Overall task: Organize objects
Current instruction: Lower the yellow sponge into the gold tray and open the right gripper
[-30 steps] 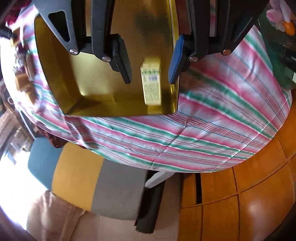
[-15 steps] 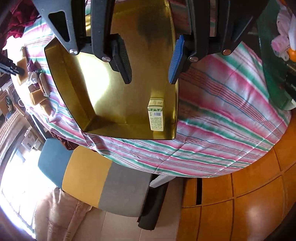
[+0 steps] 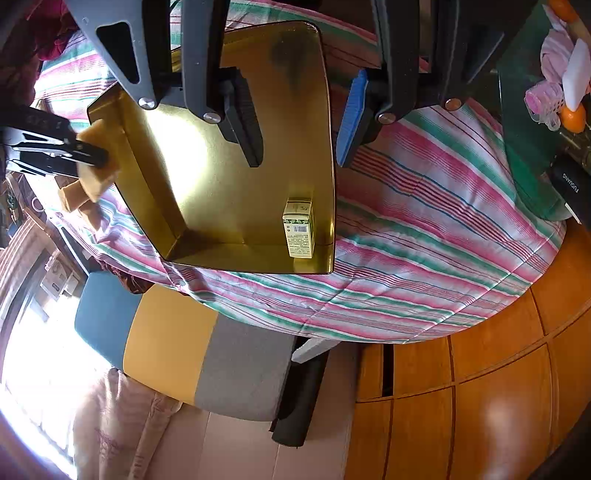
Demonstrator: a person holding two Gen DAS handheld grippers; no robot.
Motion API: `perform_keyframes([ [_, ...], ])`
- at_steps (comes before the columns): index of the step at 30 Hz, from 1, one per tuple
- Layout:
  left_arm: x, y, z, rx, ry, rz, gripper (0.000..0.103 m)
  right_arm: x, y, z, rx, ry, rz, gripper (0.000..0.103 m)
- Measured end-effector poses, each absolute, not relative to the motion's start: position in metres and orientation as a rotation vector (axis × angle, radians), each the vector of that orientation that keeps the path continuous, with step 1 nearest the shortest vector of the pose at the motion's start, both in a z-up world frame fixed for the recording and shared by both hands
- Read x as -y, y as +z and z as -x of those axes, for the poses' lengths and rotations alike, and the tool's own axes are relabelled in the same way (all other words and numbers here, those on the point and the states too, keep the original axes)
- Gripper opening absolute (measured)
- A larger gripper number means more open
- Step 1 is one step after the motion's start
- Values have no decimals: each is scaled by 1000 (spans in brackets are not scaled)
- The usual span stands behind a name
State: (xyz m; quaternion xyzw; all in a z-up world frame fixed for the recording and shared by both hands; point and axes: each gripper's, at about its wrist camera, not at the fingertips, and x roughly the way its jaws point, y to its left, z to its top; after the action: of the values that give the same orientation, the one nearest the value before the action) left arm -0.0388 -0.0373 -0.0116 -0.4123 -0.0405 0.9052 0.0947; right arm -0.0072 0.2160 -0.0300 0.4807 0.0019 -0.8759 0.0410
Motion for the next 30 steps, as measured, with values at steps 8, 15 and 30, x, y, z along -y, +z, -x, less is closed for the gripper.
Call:
perform_keyframes([
  [8,43,-16,41,146,2682,1243,41,-183,-42,32,-22,-2596,-1482,53],
  [15,52,-22,44,181,2679,1264,41,-156,-53,52,0,-2518,-1493,54],
  [30,90,-24,56,268,2777,1300,41,-76,-79,112,-44,-2405,-1508,56],
])
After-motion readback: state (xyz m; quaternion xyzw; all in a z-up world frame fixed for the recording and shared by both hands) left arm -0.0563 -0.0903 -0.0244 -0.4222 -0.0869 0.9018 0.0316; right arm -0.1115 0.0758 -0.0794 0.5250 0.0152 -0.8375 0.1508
